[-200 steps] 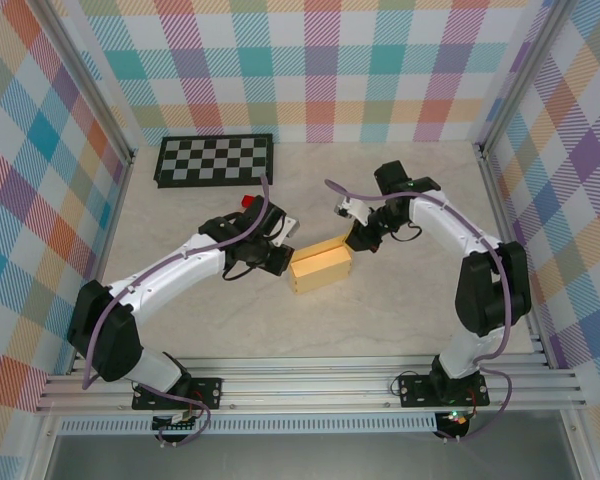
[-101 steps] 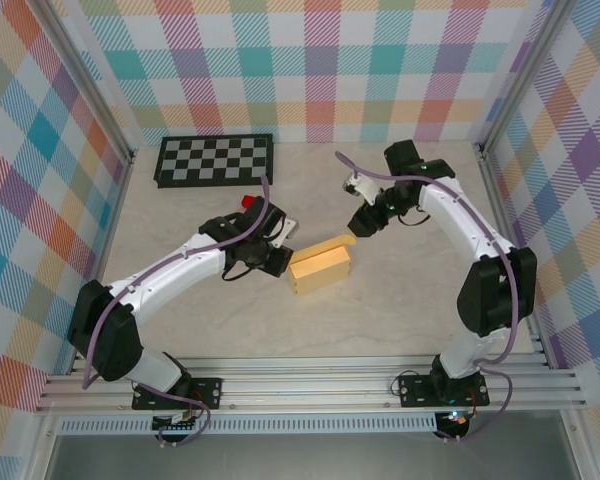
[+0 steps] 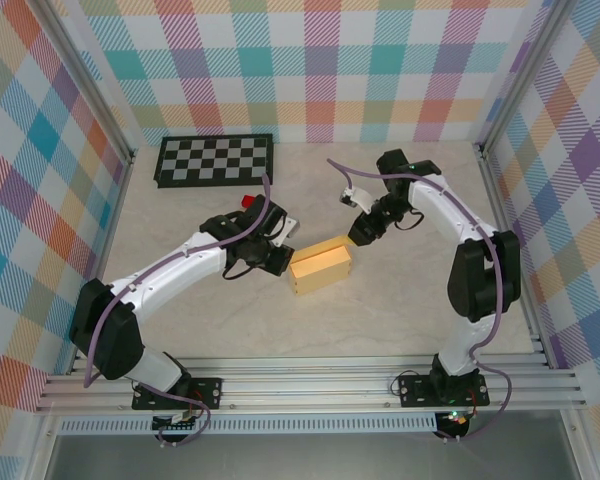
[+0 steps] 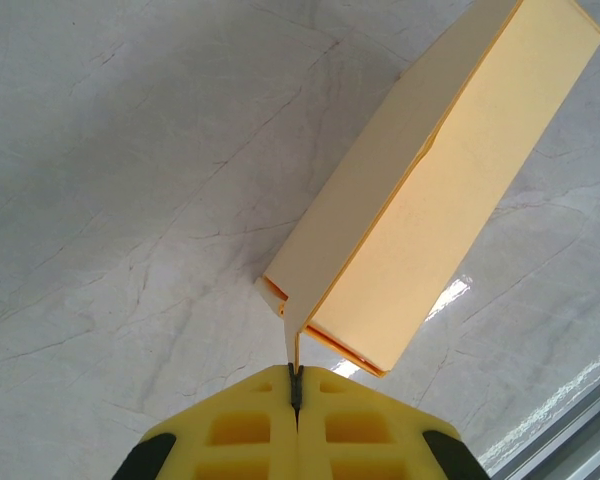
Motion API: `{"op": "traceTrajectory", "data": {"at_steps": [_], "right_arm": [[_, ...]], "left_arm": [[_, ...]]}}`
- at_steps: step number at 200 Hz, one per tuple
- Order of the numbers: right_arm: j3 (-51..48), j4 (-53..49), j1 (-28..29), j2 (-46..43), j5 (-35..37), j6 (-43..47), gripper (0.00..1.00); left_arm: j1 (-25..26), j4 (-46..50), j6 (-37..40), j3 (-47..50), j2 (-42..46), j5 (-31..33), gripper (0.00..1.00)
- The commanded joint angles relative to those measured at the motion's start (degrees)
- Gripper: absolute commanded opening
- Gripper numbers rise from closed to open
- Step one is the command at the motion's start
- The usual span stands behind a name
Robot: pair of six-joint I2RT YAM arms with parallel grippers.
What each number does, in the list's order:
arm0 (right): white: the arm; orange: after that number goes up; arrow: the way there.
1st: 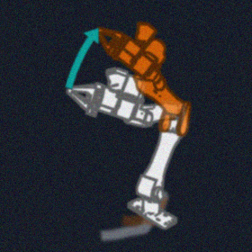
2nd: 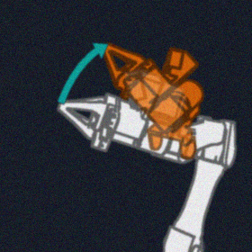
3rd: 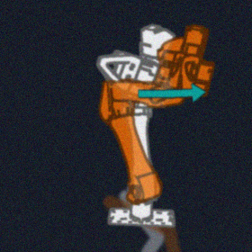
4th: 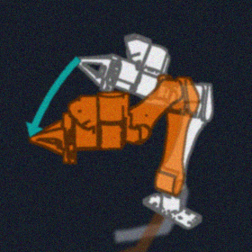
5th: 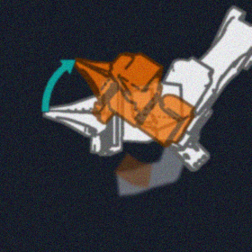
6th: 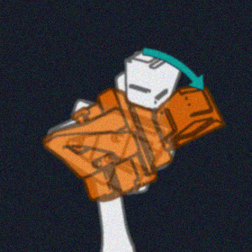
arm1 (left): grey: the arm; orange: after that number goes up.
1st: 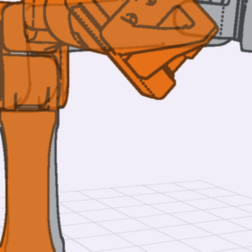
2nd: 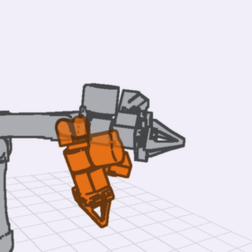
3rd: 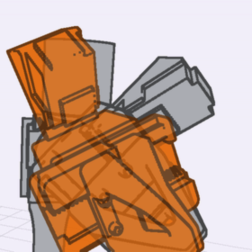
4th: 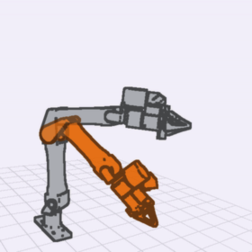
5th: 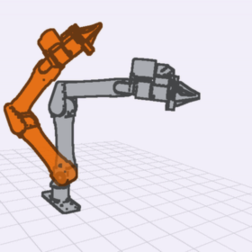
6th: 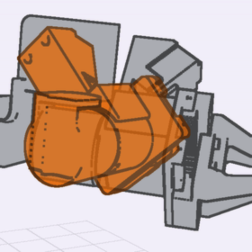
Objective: Fold the paper box
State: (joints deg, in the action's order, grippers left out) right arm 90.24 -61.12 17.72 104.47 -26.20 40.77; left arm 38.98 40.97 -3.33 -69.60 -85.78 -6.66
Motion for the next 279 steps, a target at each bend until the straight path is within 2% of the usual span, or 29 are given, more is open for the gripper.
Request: {"op": "traceTrajectory", "data": {"at_steps": [1,98,139,239,263,279], "right_arm": [[0.7,-0.5,0.0,0.5,-0.4,1.7,0.38],[1.1,-0.9,1.4,1.9,-1.9,3.3,0.37],[1.6,-1.1,1.7,2.1,-2.3,3.2,0.30],[2.3,-2.1,1.7,0.9,-0.6,2.6,0.30],[2.3,-2.2,1.7,1.1,-0.8,2.7,0.22],[2.4,-1.9,1.7,1.2,-0.6,2.0,0.08]], "left_arm": [[0.6,1.9,0.6,-1.9,-0.4,-1.2,0.00],[0.6,1.6,0.5,-1.8,-0.6,-1.4,0.00],[0.6,1.6,0.5,-1.5,-0.5,-1.5,0.00],[0.6,2.1,0.7,-1.5,-0.5,-1.2,0.00],[0.5,2.0,0.5,-1.6,-0.6,-1.1,0.00],[0.6,2.2,0.0,-2.0,-0.8,-0.8,0.00]]}}
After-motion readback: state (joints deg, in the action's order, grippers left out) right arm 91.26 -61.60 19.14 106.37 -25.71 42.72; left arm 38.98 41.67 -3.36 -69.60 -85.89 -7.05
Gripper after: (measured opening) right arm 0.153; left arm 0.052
